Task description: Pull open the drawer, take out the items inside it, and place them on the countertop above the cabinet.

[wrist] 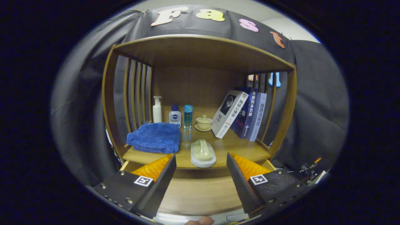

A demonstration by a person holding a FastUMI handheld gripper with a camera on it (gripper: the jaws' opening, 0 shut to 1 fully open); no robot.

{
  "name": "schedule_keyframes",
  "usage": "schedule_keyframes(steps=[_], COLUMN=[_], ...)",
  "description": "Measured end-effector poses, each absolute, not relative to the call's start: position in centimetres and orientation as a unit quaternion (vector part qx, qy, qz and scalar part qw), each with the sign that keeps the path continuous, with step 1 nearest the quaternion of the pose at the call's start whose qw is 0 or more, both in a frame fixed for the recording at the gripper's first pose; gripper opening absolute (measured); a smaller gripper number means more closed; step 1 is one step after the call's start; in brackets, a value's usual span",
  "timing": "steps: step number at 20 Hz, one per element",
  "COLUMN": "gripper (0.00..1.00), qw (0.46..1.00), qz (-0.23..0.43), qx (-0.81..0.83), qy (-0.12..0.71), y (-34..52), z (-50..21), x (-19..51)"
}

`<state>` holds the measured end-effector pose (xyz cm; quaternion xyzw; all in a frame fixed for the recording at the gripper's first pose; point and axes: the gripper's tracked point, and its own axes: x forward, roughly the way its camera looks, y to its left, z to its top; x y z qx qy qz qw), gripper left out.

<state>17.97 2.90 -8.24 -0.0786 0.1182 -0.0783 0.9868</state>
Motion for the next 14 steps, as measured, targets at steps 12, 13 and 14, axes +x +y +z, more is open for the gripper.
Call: schedule_keyframes(steps=[12,13,14], gripper=[0.97,0.97,0.97], qw=[0.988,0.988,0.989], qz=[-0.089,-0.087,-0.085], qx=[-0.072,-0.076,-0.075], qy=[0.102,0.099,0.097], y=[3.2,3.3,3.4], z=[-12.0,-12.2,-12.5], x=[9.3,8.7,8.3])
